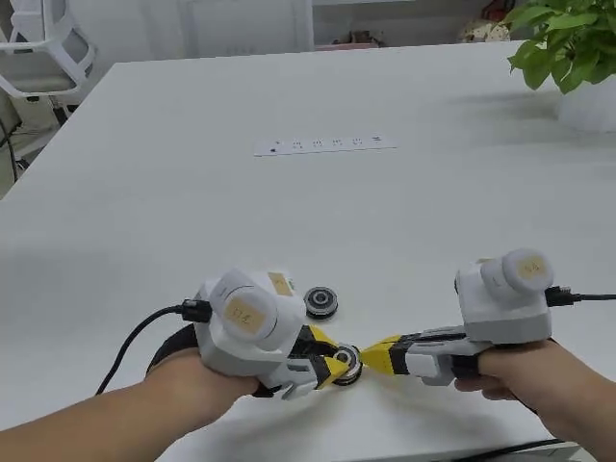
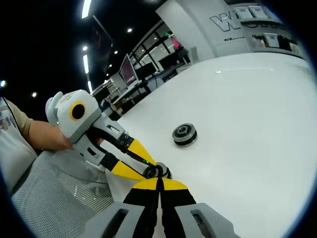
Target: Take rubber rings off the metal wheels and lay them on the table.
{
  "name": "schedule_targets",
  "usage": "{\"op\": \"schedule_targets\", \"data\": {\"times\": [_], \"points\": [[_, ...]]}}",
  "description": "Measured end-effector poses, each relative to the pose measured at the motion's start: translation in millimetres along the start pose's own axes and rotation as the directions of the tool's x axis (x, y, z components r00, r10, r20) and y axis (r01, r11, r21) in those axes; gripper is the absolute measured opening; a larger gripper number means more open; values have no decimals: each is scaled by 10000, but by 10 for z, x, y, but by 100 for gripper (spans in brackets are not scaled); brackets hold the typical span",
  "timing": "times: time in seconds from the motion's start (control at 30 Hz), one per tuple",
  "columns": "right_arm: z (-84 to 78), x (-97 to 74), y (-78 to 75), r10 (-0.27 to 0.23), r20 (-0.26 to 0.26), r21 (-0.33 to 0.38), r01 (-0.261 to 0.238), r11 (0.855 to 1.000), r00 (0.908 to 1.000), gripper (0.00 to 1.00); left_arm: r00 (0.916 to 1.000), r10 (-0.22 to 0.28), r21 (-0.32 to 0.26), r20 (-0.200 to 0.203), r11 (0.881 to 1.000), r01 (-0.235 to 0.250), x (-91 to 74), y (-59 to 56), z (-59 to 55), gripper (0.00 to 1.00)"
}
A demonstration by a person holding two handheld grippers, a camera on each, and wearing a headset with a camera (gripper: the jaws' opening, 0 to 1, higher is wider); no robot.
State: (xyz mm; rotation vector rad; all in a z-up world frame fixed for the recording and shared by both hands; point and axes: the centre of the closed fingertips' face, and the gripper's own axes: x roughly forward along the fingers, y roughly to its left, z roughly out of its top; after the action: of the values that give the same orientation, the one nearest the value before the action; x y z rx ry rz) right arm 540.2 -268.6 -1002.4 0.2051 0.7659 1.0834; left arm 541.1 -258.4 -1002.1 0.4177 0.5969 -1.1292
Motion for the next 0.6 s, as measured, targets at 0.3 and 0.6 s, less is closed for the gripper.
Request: {"op": "schedule_targets", "data": {"times": [0.3, 0.6], "points": [[14, 37, 75, 260, -24, -118, -261, 9996, 9997, 0, 10000, 28, 48, -6, 10000, -27, 0, -3, -3, 12], [30, 73, 247, 974, 53, -285, -973, 9949, 9952, 0, 9999, 96, 85, -76, 9999, -95, 3, 3, -5, 12]]}}
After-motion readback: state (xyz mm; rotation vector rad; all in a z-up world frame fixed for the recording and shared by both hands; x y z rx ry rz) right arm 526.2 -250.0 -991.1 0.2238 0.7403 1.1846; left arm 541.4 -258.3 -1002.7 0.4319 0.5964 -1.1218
